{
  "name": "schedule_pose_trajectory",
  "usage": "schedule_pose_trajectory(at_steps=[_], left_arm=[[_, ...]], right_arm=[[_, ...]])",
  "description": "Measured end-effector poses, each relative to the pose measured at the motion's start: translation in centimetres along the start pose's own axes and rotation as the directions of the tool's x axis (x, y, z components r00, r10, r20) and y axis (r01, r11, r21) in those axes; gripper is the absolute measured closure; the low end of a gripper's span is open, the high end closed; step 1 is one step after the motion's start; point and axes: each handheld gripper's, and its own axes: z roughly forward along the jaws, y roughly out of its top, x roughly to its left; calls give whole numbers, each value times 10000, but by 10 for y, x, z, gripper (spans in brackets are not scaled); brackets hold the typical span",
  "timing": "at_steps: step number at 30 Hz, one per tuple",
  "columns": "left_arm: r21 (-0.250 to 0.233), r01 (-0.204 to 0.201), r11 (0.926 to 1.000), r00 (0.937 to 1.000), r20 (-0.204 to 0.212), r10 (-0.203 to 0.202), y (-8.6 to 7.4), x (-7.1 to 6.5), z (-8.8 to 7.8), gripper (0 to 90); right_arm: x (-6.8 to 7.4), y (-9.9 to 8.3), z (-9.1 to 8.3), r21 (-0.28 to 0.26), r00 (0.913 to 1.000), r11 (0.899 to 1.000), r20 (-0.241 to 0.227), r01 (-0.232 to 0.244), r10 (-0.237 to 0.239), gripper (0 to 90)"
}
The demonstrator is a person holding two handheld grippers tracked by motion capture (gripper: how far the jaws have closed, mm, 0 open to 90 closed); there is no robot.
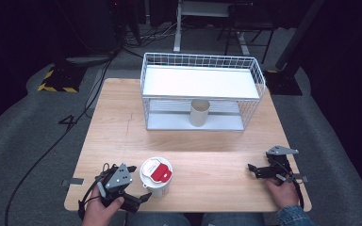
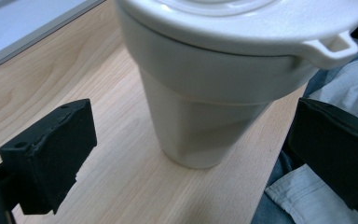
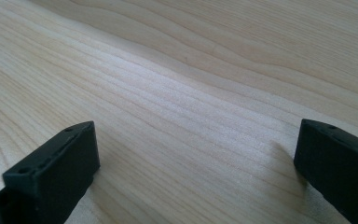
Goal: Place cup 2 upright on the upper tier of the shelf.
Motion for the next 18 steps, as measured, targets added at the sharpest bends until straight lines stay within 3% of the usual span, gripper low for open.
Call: schedule_pose_trajectory(at_steps=[8,18], left_arm=[[-275,187,9994,9989,426,-175,0,-1,17,2],[-549,429,9976,9975,577,-397,0,-6,36,2]], right_arm=[[0,0,0,1,10000,10000,1,3,-3,2],[0,0,0,-1,10000,10000,2,5,-5,2]])
